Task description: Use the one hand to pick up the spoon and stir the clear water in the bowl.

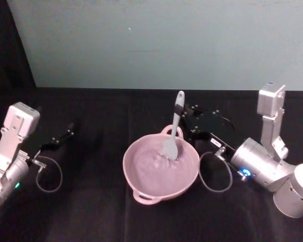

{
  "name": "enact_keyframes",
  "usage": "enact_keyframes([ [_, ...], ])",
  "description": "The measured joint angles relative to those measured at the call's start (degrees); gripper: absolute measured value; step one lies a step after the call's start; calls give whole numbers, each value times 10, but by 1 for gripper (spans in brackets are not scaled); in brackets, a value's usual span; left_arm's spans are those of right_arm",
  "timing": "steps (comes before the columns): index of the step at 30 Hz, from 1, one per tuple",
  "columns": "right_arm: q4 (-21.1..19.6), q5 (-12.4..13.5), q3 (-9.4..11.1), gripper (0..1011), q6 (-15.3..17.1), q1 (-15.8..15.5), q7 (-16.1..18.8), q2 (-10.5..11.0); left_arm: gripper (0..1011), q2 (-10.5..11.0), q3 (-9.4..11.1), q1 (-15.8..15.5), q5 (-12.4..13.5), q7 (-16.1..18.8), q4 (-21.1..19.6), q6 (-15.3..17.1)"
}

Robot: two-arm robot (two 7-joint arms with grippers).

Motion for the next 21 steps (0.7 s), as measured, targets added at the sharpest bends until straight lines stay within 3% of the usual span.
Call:
enact_keyframes([
  [11, -36, -14, 10, 117, 6, -21, -9, 20, 1005, 0, 0, 0, 0, 0, 0, 0],
  [21, -78, -32, -15, 117, 19, -41, -2, 28, 1005, 0, 0, 0, 0, 0, 0, 0],
])
